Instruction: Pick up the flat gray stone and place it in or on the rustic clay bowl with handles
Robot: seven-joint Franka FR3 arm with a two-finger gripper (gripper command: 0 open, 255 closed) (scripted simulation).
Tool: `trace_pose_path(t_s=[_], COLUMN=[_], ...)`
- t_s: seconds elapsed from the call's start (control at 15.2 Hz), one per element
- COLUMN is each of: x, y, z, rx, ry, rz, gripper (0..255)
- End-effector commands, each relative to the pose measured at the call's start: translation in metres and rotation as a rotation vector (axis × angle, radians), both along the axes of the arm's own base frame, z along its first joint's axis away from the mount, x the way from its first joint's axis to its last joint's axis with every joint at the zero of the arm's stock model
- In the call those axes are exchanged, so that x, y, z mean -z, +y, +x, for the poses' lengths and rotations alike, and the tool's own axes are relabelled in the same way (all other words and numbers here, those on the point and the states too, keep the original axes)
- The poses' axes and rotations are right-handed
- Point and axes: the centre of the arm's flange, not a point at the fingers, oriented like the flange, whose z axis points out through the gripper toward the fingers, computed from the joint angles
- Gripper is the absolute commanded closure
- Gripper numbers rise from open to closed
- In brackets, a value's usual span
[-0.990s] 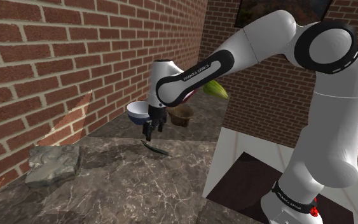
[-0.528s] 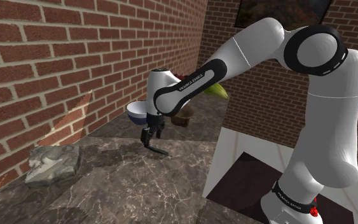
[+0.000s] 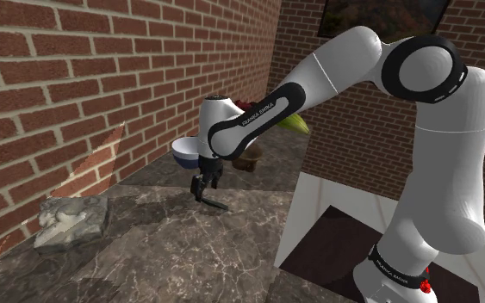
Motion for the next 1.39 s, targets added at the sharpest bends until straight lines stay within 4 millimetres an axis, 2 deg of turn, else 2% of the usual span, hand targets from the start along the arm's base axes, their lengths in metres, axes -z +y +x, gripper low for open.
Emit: trace_pose_path(t_s=[0.0, 0.59, 1.32], x=[0.000, 0.000, -0.058], y=[0.000, 0.000, 0.000], z=[0.000, 0.000, 0.000], rx=[0.000, 0.000, 0.000], ry=[0.000, 0.000, 0.000], rz=[0.000, 0.000, 0.000], gripper=[255, 255, 255])
